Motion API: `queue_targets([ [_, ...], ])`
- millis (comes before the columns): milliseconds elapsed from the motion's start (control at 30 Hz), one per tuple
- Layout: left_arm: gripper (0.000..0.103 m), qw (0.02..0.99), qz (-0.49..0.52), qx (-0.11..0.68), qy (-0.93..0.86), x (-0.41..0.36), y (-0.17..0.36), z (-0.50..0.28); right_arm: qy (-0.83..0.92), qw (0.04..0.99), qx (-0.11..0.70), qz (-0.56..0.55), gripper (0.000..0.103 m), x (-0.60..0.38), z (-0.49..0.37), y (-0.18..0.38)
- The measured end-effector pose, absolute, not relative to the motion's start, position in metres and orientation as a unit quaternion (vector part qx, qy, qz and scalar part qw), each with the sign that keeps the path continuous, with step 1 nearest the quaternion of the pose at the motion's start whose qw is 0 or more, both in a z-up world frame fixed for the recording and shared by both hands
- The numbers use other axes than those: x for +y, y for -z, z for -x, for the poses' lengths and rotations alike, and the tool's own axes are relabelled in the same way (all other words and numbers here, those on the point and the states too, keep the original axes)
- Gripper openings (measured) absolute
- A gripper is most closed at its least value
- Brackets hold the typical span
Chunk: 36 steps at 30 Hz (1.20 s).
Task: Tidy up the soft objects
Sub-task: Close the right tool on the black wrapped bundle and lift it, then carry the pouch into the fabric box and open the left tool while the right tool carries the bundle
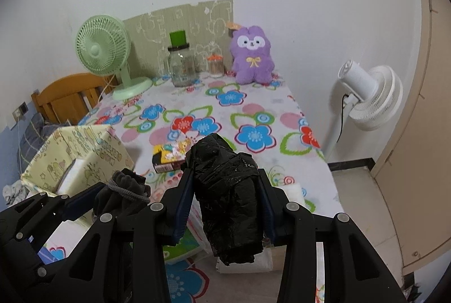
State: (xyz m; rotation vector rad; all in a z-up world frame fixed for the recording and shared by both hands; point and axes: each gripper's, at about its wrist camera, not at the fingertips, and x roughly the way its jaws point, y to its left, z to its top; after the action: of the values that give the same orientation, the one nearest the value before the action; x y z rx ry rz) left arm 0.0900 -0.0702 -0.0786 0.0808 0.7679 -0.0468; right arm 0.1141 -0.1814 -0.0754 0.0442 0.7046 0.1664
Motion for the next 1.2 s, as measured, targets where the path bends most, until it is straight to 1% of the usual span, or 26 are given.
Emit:
queue_targets([
  [233,0.043,0.925,-0.022,0.378,0.038,-0.064,0.064,-0.089,-0.073,0.942,0.326,-0.012,0.046,-0.176,-0.105,0.049],
  [433,0.044,0.930,-0.021,0.365,0.036,-0.056,0.051,-0.085,-0.072,0.946,0.316,-0.013,0.046,-0.170,-0.100,0.035],
  [1200,0.044,0.935,-0.030,0.352,0.002,0.007,0.032,-0.096,-0.110,0.946,0.305,-0.014,0.047,-0.101,-0.109,0.011],
])
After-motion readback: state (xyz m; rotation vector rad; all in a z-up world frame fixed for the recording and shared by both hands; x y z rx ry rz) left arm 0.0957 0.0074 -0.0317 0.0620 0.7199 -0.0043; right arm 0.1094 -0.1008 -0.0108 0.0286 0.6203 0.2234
